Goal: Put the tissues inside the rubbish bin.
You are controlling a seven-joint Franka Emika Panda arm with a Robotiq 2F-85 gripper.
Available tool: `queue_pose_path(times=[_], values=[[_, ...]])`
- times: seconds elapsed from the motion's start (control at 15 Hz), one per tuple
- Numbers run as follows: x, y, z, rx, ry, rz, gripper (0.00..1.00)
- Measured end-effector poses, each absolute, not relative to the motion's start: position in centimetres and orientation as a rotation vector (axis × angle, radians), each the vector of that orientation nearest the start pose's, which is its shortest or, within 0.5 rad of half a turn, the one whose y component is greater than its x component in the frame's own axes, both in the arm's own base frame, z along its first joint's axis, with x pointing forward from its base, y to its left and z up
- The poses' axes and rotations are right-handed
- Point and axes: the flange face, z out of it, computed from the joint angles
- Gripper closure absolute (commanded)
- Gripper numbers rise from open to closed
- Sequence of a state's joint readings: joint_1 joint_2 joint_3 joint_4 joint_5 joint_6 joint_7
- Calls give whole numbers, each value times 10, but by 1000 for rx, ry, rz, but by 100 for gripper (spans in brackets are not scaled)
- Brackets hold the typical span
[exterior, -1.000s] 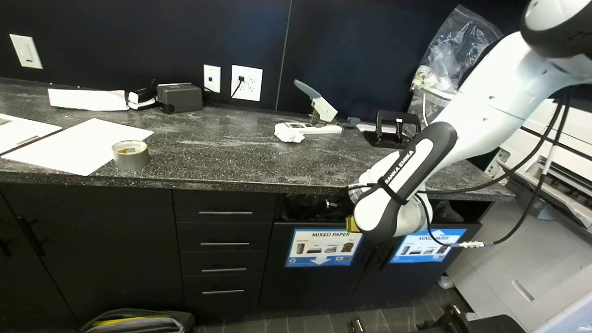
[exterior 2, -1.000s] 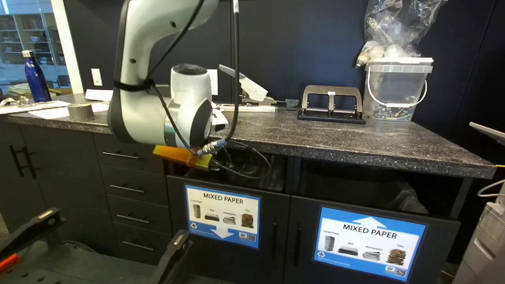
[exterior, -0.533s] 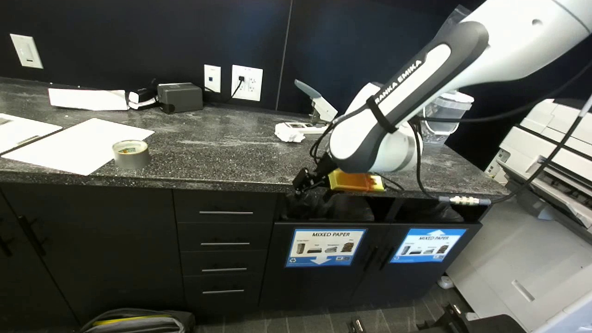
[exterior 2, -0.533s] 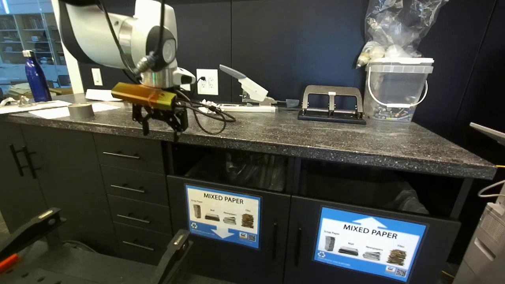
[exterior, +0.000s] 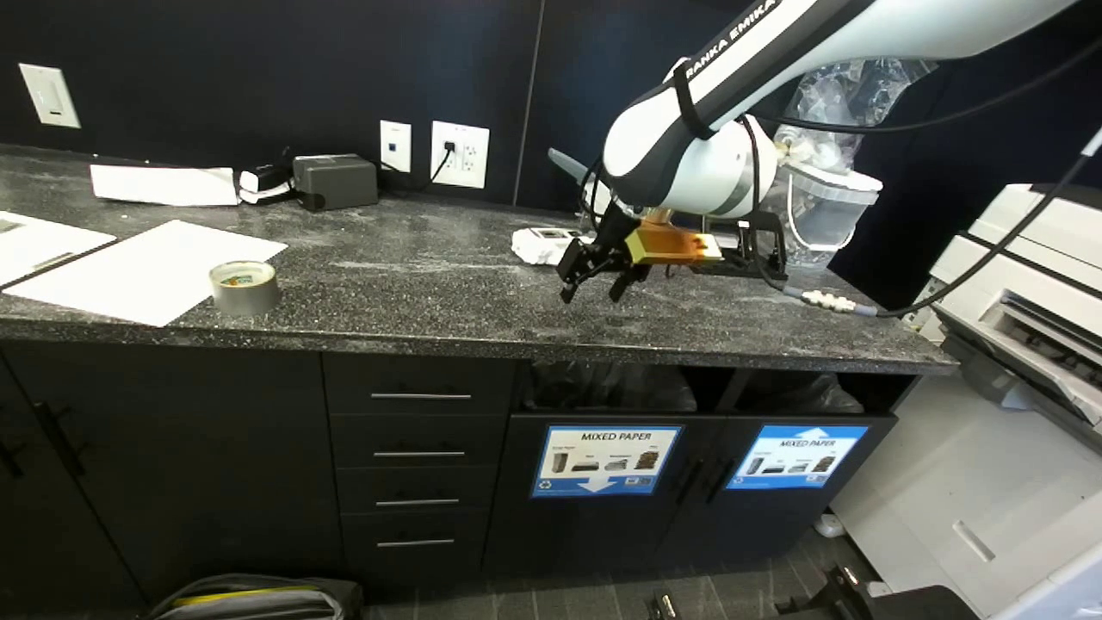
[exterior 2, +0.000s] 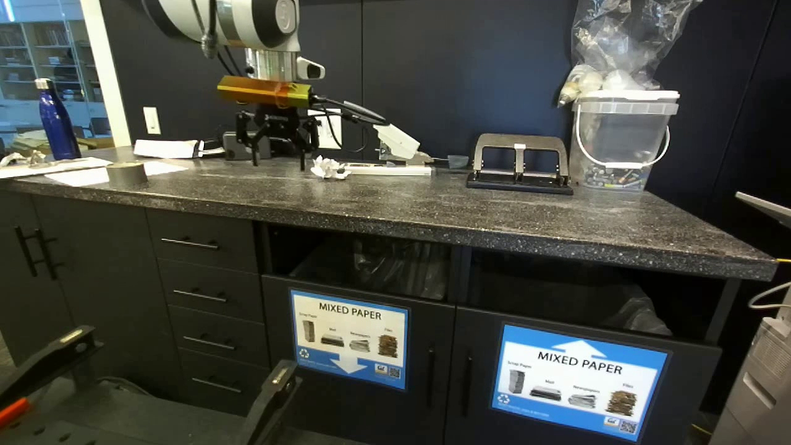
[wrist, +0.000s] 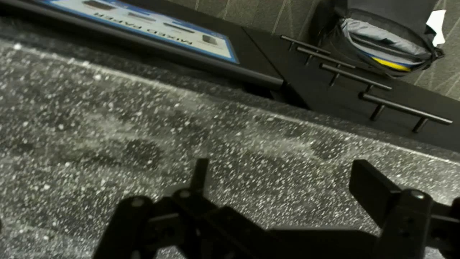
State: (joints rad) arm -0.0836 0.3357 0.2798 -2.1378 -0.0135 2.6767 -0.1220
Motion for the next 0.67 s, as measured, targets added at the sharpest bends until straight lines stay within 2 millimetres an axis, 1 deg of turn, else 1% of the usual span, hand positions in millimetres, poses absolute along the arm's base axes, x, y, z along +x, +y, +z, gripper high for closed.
queue_pose_path(times=[0.13,0.33,0.47,0.67], values=[[612,95,268,-2996,-516,-358,0],[658,75,248,-2978,-602,-408,0],[685,70,235,-2956,-665,-445,0],[720,72,219,-2912,-753,-516,0]])
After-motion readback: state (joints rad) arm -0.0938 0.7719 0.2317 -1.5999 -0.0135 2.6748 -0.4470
